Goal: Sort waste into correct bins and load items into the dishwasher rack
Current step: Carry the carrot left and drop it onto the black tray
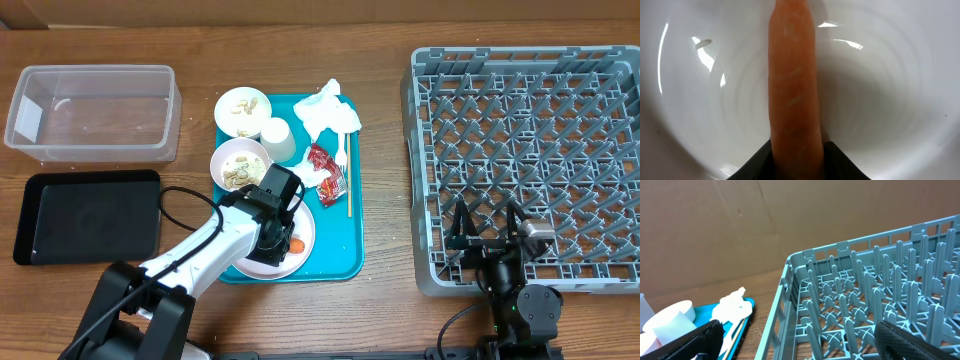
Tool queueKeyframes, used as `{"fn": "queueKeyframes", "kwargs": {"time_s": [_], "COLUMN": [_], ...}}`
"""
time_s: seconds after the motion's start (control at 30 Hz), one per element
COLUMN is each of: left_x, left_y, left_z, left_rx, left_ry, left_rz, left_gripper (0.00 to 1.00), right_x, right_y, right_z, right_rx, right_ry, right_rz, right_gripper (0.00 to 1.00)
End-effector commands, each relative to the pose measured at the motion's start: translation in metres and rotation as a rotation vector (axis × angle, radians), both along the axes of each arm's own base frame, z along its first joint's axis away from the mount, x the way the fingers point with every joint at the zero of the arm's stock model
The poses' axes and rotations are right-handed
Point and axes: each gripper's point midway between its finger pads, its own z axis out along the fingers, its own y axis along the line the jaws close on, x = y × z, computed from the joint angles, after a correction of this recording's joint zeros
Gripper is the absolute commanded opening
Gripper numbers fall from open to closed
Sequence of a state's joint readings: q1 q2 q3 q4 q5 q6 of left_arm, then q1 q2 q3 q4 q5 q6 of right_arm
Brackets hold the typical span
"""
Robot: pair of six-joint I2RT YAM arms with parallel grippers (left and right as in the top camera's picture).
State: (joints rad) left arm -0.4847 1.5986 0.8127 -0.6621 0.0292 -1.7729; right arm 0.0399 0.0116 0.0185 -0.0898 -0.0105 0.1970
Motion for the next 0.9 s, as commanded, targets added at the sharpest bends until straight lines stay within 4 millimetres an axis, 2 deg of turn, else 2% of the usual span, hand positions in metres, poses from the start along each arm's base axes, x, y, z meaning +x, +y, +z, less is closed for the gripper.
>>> {"fn": "queueKeyframes", "kwargs": {"time_s": [0.0, 0.13, 0.2, 0.27, 0.3, 0.33, 0.4, 0.47, 0.57, 0.63, 0.7, 0.77, 0.87], "left_x": [-0.01, -0.009, -0.005, 0.0, 0.003, 0.01, 0.019, 0.03, 0.039, 0.039, 0.035, 0.032, 0.037], "left_y": [0.025, 0.035, 0.041, 0.046, 0.048, 0.051, 0.057, 0.073, 0.11, 0.147, 0.19, 0.225, 0.273], "left_z": [-0.014, 0.002, 0.023, 0.041, 0.051, 0.07, 0.092, 0.118, 0.143, 0.153, 0.154, 0.152, 0.144], "left_rx": [0.129, 0.174, 0.204, 0.232, 0.246, 0.265, 0.279, 0.301, 0.353, 0.387, 0.418, 0.44, 0.466], "left_ry": [0.032, 0.001, -0.035, -0.072, -0.094, -0.14, -0.196, -0.253, -0.309, -0.318, -0.293, -0.269, -0.26], "left_rz": [-0.013, -0.008, -0.017, -0.048, -0.061, -0.083, -0.113, -0.122, -0.089, -0.004, 0.112, 0.209, 0.293], "left_gripper": [0.3, 0.17, 0.14, 0.13, 0.16, 0.22, 0.23, 0.21, 0.19, 0.25, 0.27, 0.28, 0.29], "right_x": [0.0, 0.0, 0.0, 0.0, 0.0, 0.0, 0.0, 0.0, 0.0, 0.0, 0.0, 0.0, 0.0], "right_y": [-0.002, -0.002, -0.002, -0.002, -0.002, -0.002, -0.002, -0.002, -0.002, -0.002, -0.002, -0.002, -0.002], "right_z": [-0.002, -0.002, -0.002, -0.002, -0.002, -0.002, -0.002, -0.002, -0.002, -0.002, -0.002, -0.002, -0.002], "right_rx": [-0.008, -0.008, -0.008, -0.008, -0.008, -0.008, -0.008, -0.008, -0.008, -0.008, -0.008, -0.008, -0.008], "right_ry": [-0.005, -0.005, -0.005, -0.005, -0.005, -0.005, -0.005, -0.005, -0.005, -0.005, -0.005, -0.005, -0.005], "right_rz": [-0.011, -0.011, -0.011, -0.011, -0.011, -0.011, -0.011, -0.011, -0.011, -0.011, -0.011, -0.011, -0.011], "right_gripper": [1.0, 1.0, 1.0, 1.0, 1.0, 1.0, 1.0, 1.0, 1.0, 1.0, 1.0, 1.0, 1.0]}}
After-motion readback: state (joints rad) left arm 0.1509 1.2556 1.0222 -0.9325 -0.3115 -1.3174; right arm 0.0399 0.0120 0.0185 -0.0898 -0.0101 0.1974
